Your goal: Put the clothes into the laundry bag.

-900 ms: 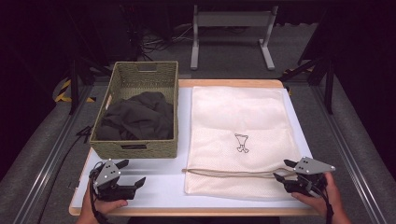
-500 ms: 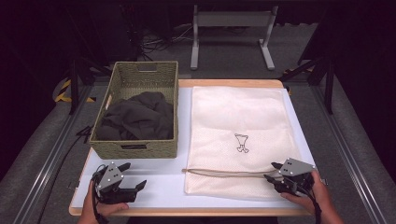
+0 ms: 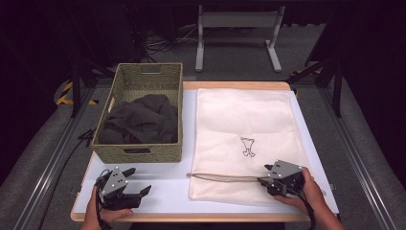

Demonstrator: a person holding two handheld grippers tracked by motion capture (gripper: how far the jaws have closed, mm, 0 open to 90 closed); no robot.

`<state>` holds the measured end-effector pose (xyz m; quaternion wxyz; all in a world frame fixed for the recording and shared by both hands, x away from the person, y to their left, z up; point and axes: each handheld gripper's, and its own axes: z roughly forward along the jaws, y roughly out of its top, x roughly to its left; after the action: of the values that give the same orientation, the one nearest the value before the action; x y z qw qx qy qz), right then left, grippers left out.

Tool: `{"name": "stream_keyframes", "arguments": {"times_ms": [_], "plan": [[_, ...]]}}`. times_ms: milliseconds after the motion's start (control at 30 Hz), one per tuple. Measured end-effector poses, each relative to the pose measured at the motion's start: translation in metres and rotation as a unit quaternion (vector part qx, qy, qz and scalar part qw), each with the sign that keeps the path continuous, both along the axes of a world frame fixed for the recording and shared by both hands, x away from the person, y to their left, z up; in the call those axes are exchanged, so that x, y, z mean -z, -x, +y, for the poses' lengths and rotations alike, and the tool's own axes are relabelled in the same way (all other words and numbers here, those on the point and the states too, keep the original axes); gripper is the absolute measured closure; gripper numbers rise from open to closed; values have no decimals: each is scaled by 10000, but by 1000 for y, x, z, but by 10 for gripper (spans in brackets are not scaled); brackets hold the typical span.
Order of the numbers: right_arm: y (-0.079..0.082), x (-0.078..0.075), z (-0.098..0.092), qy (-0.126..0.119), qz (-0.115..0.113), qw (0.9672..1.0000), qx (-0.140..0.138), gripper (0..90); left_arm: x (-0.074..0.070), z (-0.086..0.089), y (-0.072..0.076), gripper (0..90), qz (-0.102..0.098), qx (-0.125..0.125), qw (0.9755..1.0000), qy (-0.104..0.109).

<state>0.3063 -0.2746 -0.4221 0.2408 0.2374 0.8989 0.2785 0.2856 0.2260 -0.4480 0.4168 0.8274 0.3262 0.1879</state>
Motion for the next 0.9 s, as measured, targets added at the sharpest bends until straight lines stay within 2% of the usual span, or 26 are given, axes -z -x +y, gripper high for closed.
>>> {"name": "stream_keyframes", "arguments": {"times_ms": [133, 267, 333, 400, 467, 500, 533, 600, 633, 733, 800, 900], "plan": [[-10, 1, 13, 166, 94, 9997, -134, 481, 1, -1, 0, 193, 6, 19, 10000, -33], [-19, 2, 23, 199, 204, 9993, -232, 488, 2, -2, 0, 193, 36, 30, 10000, -26], [-25, 4, 31, 329, 333, 9984, -314, 514, 1, -2, 0, 193, 30, 55, 10000, -39], [-28, 4, 33, 290, 364, 9984, -320, 534, 2, -3, 0, 196, 35, 66, 10000, -44], [-35, 4, 38, 267, 529, 9977, -333, 586, 2, -3, -1, 198, 43, 73, 9999, -55], [-40, 4, 40, 187, 646, 9971, -367, 700, 2, -3, -1, 200, 47, 70, 9999, -68], [-40, 4, 40, 187, 646, 9971, -367, 700, 3, -3, -1, 200, 50, 61, 9999, -68], [-43, 5, 42, 83, 744, 9962, -446, 814, 3, -3, -1, 201, 59, 74, 9999, -77], [-45, 5, 44, 127, 714, 9964, -434, 848, 3, -3, -1, 201, 54, 72, 9999, -81], [-51, 5, 48, 131, 690, 9968, -377, 862, 3, -3, -2, 202, 58, 67, 9999, -51], [-57, 5, 52, 51, 704, 9970, -315, 864, 2, -3, -3, 202, 41, 65, 10000, -38], [-64, 4, 60, -8, 716, 9968, -348, 866, 1, -2, -3, 202, 3, 57, 10000, -16]]}}
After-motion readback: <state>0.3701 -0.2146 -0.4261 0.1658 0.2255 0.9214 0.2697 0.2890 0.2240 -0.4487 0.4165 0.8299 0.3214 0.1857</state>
